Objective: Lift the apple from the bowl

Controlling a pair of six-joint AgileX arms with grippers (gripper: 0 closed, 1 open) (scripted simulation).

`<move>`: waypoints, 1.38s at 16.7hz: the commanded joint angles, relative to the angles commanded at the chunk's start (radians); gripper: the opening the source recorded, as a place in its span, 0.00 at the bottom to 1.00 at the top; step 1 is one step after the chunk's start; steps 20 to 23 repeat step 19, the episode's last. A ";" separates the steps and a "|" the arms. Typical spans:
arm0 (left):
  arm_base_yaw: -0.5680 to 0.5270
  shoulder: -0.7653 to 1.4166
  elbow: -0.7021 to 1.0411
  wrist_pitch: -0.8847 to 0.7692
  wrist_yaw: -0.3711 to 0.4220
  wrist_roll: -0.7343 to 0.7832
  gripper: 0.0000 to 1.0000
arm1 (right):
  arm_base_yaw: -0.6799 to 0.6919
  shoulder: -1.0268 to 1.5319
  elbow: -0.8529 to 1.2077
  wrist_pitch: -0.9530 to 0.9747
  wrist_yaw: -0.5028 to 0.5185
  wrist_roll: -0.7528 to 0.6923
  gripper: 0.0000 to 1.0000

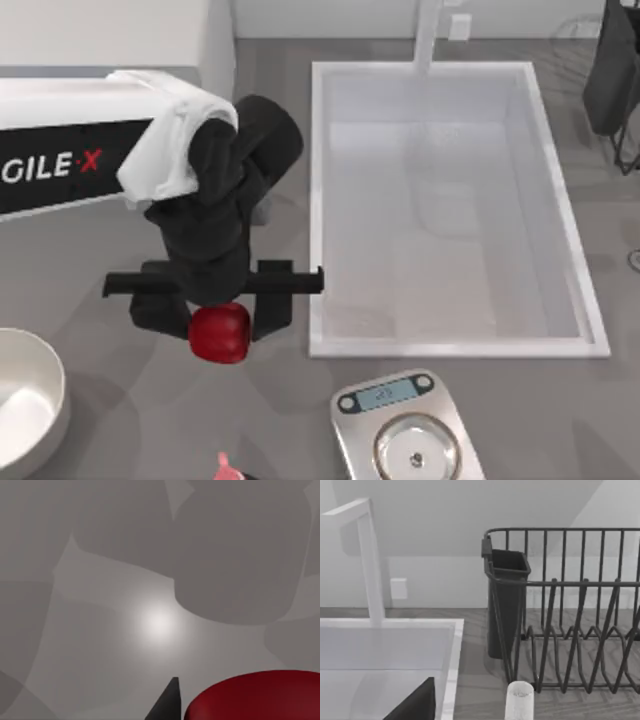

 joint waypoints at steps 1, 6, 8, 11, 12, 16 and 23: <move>0.000 0.000 0.000 0.000 0.000 0.000 0.08 | 0.000 0.000 0.000 0.000 0.000 0.000 1.00; 0.000 0.000 0.000 0.000 0.000 0.000 0.45 | 0.000 0.000 0.000 0.000 0.000 0.000 1.00; 0.000 0.000 0.000 0.000 0.000 0.000 0.60 | 0.000 0.000 0.000 0.000 0.000 0.000 1.00; 0.000 0.000 0.000 0.000 0.000 0.000 0.83 | 0.000 0.000 0.000 0.000 0.000 0.000 1.00; 0.000 0.000 0.000 0.000 0.000 0.000 0.90 | 0.000 0.000 0.000 0.000 0.000 0.000 1.00; 0.000 0.000 0.000 0.000 0.000 0.000 1.00 | 0.000 0.000 0.000 0.000 0.000 0.000 1.00; 0.000 0.000 0.000 0.000 0.000 0.000 1.00 | 0.000 0.000 0.000 0.000 0.000 0.000 1.00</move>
